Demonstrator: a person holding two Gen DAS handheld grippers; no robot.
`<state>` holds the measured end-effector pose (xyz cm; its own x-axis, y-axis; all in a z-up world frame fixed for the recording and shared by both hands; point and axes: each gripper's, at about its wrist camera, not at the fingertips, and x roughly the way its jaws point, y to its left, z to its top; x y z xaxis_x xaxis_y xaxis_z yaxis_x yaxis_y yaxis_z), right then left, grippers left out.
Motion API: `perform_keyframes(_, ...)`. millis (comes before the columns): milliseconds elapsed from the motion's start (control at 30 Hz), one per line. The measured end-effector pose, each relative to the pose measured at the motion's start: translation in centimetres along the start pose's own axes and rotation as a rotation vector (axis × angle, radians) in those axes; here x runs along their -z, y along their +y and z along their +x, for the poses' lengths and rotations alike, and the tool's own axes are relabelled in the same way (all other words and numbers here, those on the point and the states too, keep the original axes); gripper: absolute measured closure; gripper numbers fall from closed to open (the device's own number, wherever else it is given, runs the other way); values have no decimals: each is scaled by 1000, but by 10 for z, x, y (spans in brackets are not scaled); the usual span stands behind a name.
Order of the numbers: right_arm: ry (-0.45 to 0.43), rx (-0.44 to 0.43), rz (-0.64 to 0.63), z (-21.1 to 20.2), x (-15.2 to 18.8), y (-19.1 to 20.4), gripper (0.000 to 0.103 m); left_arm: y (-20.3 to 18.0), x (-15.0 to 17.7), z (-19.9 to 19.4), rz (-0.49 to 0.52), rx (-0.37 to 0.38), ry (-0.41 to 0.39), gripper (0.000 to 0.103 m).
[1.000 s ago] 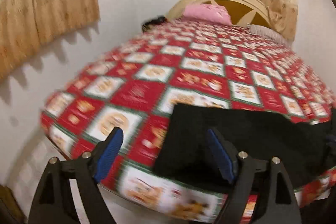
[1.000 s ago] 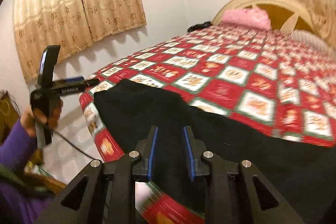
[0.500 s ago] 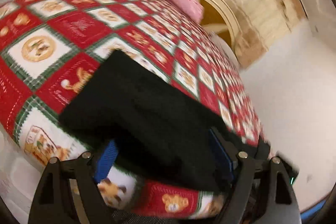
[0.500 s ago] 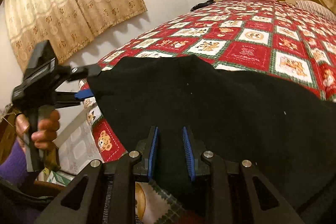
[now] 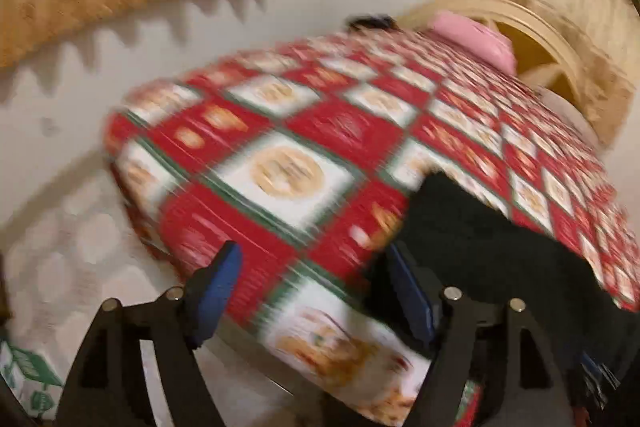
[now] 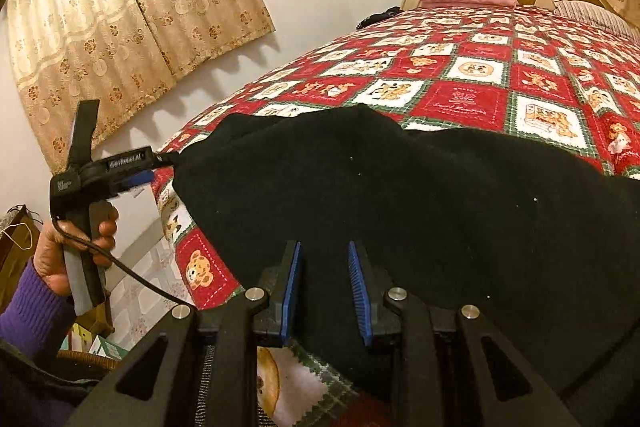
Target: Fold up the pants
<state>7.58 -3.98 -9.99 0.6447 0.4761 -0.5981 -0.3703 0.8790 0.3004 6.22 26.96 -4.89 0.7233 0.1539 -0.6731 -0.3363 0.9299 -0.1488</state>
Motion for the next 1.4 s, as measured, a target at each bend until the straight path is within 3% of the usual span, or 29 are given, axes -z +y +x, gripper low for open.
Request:
perform_keyframes(67,33,-12,30,-4,-8,-3,71,-6,-10,-14,18,21,-65,26)
perform_keyframes(133,22,-32,59,-14,-20,-9,59,-23,-16,-25,77,93,-120,26)
perform_keyframes(200,-38,-53,74,-28,-34,-15,36,-48,-13,-26,154,170,-132,26)
perform_keyframes(233,-61,-51,80,-34,-41,-18,33,-57,-10,-23,182,194,-130,26)
perform_keyframes(400,-77,-9,21,-35,-85,-36,33,-91,15,16,255,211,-5,26)
perform_keyframes(467,-7,-20,-17,-16,-95,-43,33,-90,27,26,259,189,27,26)
perform_keyframes(567,129,-28,-34,18,-99,-56,33,-102,41,14,379,112,-29,25)
perform_keyframes(700,311,-96,8,38,-84,-59,33,-96,39,13,338,127,-17,24)
perform_keyframes(900,299,-62,-32,17,-71,-37,33,-100,41,17,343,114,-21,22)
perform_keyframes(1000,328,-76,-32,30,-72,-42,33,-102,39,20,344,115,-16,21)
perform_keyframes(1067,330,-132,51,46,-79,-52,32,-101,39,20,344,115,-17,21)
perform_keyframes(1200,342,-355,251,74,-92,-56,27,-102,40,20,336,109,-16,21)
perform_keyframes(1267,340,-429,286,86,-94,-52,27,-102,40,20,338,110,-15,21)
perform_keyframes(1400,283,-394,265,100,-101,-44,27,-102,40,20,340,109,-18,21)
